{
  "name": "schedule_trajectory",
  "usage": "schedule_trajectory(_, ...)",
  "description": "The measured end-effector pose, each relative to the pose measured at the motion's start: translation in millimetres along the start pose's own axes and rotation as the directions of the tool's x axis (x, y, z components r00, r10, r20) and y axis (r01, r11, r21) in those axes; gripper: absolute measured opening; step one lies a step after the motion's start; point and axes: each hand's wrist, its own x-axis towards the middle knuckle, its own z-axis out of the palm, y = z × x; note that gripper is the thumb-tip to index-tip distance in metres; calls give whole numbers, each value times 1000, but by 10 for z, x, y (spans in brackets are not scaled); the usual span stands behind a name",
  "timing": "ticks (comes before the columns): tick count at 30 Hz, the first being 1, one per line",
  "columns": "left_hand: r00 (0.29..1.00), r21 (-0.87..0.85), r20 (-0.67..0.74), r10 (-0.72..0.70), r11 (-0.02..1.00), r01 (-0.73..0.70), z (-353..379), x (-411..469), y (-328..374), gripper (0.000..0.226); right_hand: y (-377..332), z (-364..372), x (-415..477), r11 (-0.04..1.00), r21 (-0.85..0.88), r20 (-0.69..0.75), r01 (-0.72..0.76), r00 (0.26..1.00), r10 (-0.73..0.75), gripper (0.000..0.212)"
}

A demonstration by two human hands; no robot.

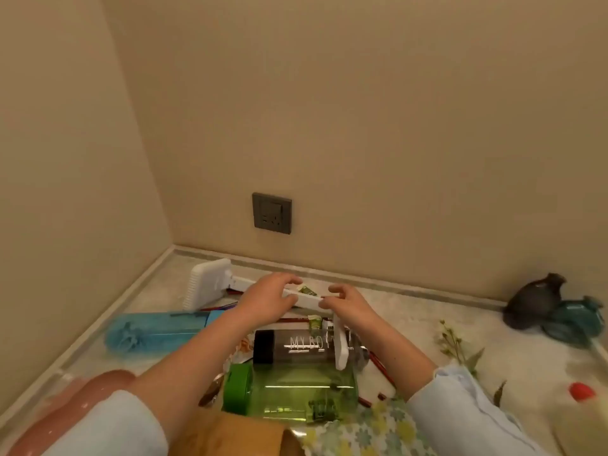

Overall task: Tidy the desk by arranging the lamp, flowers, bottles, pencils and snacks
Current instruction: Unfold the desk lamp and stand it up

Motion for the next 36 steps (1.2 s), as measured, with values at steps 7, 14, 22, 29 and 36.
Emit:
schedule_trajectory(7, 988, 311, 137, 76, 944, -116, 259, 299, -304, 48, 83, 69, 115, 995, -7, -111, -104, 988, 103, 45)
schedule_trajectory(14, 994, 392, 38, 101, 914, -108, 404, 416, -395, 31, 76, 80, 115, 986, -142, -148, -91, 987, 69, 54)
schedule_trajectory(22, 986, 171, -135, 94, 983, -70, 79, 505, -106, 33, -224, -105, -141, 986, 164, -181, -30, 982, 60, 56)
schedule_trajectory(29, 937, -43, -327, 126, 988, -148, -370, 573, 679, 33, -891, -648, -665, 957, 245, -236, 155, 967, -96, 54)
schedule_trajectory(36, 877, -240, -440, 192, 916, -321, -411, 645, 1810, 28, -1240, -1538, -1312, 850, 393, -286, 351, 925, -250, 47)
